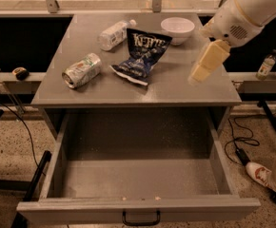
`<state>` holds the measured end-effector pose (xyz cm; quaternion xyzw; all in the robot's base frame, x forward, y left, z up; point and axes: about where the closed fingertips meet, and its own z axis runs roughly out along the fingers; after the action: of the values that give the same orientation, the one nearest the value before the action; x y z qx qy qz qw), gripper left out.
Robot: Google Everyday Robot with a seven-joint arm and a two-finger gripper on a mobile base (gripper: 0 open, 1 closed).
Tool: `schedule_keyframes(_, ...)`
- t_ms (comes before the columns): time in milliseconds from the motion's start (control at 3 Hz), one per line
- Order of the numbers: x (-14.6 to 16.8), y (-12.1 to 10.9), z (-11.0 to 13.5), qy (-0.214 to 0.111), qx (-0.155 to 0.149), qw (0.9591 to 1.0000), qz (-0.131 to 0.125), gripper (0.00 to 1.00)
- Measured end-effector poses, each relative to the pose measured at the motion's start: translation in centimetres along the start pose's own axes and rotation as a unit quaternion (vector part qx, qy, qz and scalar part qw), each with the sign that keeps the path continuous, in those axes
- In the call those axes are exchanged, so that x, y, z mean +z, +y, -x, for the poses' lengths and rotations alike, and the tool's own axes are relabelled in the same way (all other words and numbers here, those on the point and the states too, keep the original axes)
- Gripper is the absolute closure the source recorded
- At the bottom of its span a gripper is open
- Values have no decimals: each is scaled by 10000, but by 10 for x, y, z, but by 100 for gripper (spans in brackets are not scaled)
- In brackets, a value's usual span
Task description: Place blue chip bag into top drawer
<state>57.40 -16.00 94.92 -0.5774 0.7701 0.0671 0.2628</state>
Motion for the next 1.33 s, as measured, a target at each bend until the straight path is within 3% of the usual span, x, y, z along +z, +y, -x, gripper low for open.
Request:
schedule_keyframes(333,12,-32,27,-676,366,9969,-191,0)
schedule_keyframes(667,13,-56,41,-1311,1040,9845,-532,0)
schedule_keyframes(1000,32,-70,44,-1507,1572,9740,-626,0)
schedule_keyframes(1333,56,-83,54,-1550,1783,9699,-586,0)
